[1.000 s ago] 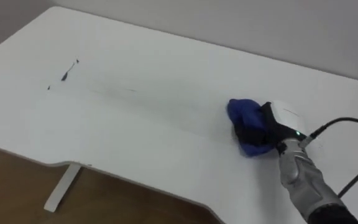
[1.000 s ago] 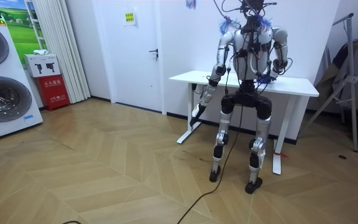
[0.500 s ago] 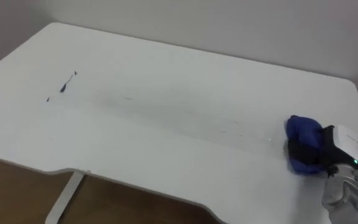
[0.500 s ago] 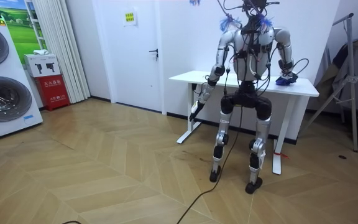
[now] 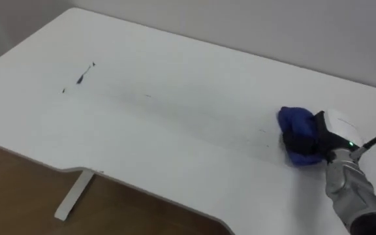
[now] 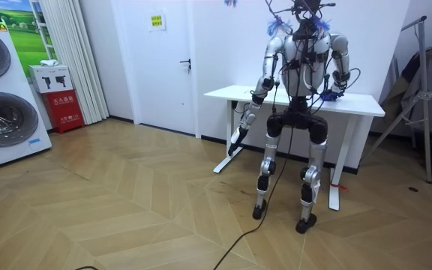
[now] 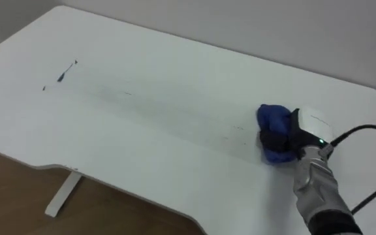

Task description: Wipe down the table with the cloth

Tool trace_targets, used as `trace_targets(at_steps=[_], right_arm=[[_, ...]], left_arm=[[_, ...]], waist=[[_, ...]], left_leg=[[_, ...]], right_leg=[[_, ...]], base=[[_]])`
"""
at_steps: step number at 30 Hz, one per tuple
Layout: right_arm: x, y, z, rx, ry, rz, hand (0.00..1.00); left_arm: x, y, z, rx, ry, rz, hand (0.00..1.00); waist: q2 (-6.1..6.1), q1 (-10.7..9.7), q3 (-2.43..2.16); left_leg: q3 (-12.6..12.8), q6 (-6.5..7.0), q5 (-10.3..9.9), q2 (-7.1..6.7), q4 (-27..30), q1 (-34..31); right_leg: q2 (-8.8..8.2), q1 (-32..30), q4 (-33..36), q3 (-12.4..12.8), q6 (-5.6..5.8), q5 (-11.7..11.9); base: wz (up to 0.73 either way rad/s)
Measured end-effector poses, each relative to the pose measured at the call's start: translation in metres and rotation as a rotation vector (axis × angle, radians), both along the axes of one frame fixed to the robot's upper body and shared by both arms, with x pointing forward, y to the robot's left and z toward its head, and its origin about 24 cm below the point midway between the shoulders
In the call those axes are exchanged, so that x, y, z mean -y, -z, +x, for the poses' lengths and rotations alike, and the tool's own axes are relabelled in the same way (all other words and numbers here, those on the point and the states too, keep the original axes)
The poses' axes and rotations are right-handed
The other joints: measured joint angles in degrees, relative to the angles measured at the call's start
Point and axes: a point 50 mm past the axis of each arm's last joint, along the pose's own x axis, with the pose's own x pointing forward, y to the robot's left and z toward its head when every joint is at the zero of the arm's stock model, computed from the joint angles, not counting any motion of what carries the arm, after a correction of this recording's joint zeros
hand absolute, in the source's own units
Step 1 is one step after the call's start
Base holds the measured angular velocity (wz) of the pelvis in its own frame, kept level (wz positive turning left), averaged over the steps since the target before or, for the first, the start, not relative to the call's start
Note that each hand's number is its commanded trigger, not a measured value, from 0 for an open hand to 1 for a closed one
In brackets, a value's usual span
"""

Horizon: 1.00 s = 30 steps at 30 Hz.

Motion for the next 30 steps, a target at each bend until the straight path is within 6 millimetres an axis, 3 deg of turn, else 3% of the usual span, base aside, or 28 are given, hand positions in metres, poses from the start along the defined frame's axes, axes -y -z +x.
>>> trace_targets(at_steps=[2,3,4,5,6,12,25,30], right_arm=[[0.006,0.004,-0.010,-0.003,0.023,0.012,1.00],[0.007,0.005,-0.012,-0.003,0.031,0.014,0.82],[0.009,0.007,-0.015,-0.007,0.042,0.016,0.55],[0.010,0.008,-0.018,-0.012,0.046,0.016,0.11],[0.010,0.009,-0.019,-0.014,0.048,0.016,0.00],[0.010,0.015,-0.026,-0.049,0.051,0.012,0.00],[-0.002,0.013,-0.022,-0.014,0.019,-0.016,0.00],[-0.008,0.007,-0.022,0.009,-0.032,-0.028,0.00]], left_arm=[[-0.002,-0.001,0.001,0.006,-0.001,-0.008,0.00],[-0.002,0.000,0.003,0.012,0.001,-0.009,0.00],[-0.002,0.000,0.008,0.033,0.009,-0.011,0.00],[-0.002,0.001,0.015,0.050,0.015,-0.011,0.00],[-0.002,0.001,0.022,0.067,0.023,-0.008,0.00],[-0.002,0.001,0.053,0.156,0.063,-0.004,0.00],[0.005,0.005,0.043,0.115,0.051,-0.002,0.00],[0.006,0.005,0.050,0.144,0.061,-0.001,0.00]], waist=[[0.07,-1.0,-0.13],[0.07,-1.2,-0.14],[-0.02,-1.8,-0.28],[-0.13,-2.5,-0.40],[-0.23,-2.8,-0.47],[-0.78,-3.6,-0.51],[-0.36,-3.7,-0.60],[-0.04,-4.5,-0.46]], left_leg=[[-0.1,0.01,0.0,-0.06,0.0,0.5],[-0.1,0.01,0.0,-0.06,0.0,0.6],[-0.1,0.01,0.0,-0.06,0.1,0.6],[0.0,0.01,0.0,-0.05,0.1,0.8],[0.3,0.00,0.0,-0.03,0.1,0.9],[1.7,-0.03,-0.1,0.05,0.0,1.2],[3.4,-0.01,-0.1,0.39,-0.9,2.3],[4.4,-0.01,-0.1,0.40,-1.5,2.9]], right_leg=[[0.01,0.8,-0.4,0.1,0.27,-0.2],[0.02,0.8,-0.3,0.1,0.31,-0.2],[0.01,0.9,-0.3,0.1,0.40,-0.3],[0.02,1.1,-0.3,0.3,0.46,-0.3],[0.02,1.5,-0.4,0.4,0.58,-0.4],[0.33,1.4,-0.6,2.8,0.48,-0.4],[0.91,0.6,-0.4,6.1,0.28,-0.3],[0.97,0.3,-0.3,7.2,0.28,-0.3]], base=[[0.05],[-0.06],[0.00],[-0.07],[-0.07],[-0.12],[-0.08],[-0.10]])
